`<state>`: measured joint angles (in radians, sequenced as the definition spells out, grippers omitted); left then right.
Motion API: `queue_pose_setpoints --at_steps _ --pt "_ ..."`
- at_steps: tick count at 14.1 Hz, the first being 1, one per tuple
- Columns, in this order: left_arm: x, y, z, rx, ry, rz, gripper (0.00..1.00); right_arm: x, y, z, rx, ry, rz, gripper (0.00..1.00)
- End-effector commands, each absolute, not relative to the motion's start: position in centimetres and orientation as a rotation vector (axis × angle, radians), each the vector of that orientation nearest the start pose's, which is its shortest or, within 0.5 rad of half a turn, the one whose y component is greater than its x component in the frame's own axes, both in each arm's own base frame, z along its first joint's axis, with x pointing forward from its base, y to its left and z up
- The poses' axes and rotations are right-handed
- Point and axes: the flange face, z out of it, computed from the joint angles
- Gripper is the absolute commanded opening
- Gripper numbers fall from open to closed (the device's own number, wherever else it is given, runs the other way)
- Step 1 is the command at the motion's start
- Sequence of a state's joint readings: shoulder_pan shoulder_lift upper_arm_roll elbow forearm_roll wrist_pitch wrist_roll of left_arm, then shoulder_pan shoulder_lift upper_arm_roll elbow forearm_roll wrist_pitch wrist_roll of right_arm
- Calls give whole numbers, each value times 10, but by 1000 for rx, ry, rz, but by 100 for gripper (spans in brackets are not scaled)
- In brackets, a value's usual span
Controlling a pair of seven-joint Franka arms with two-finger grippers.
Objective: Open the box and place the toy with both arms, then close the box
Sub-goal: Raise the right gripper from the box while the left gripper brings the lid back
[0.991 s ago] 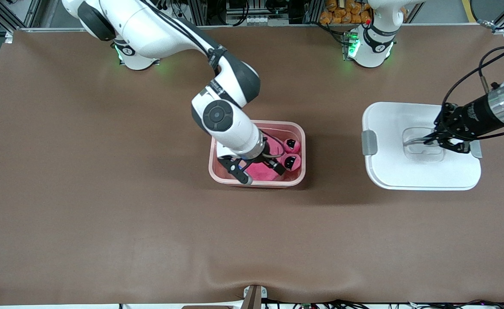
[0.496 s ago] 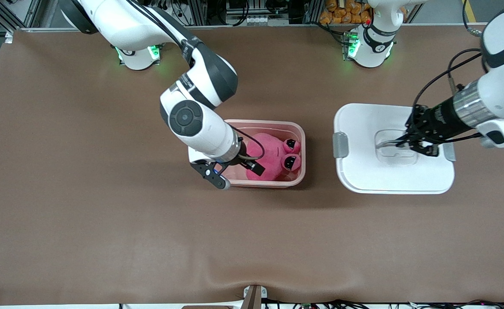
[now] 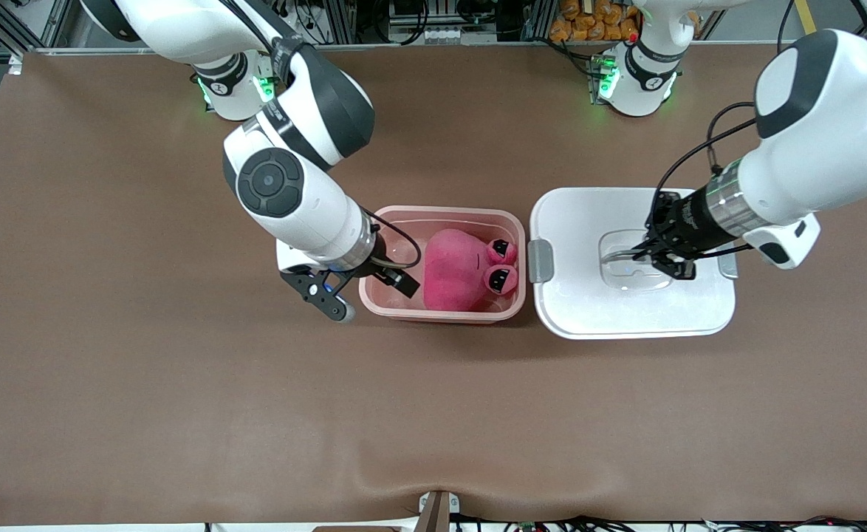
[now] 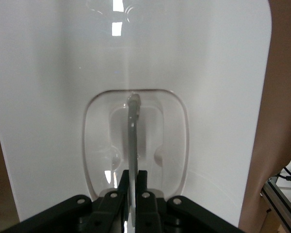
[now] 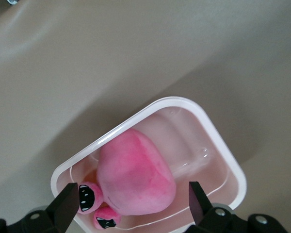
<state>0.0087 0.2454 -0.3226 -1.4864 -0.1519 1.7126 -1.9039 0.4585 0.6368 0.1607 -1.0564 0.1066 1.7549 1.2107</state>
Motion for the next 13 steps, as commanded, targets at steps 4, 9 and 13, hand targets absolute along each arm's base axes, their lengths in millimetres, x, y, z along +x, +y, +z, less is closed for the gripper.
queue_pose_setpoints --at_steps 4,9,13 --pt "607 -247 531 2091 2197 -238 0 619 355 511 -2908 819 165 100" --pt "603 -299 511 2080 2216 -208 0 629 286 546 -2950 672 178 100" --pt "592 -342 506 2100 2202 -189 0 634 238 566 -2962 599 189 100"
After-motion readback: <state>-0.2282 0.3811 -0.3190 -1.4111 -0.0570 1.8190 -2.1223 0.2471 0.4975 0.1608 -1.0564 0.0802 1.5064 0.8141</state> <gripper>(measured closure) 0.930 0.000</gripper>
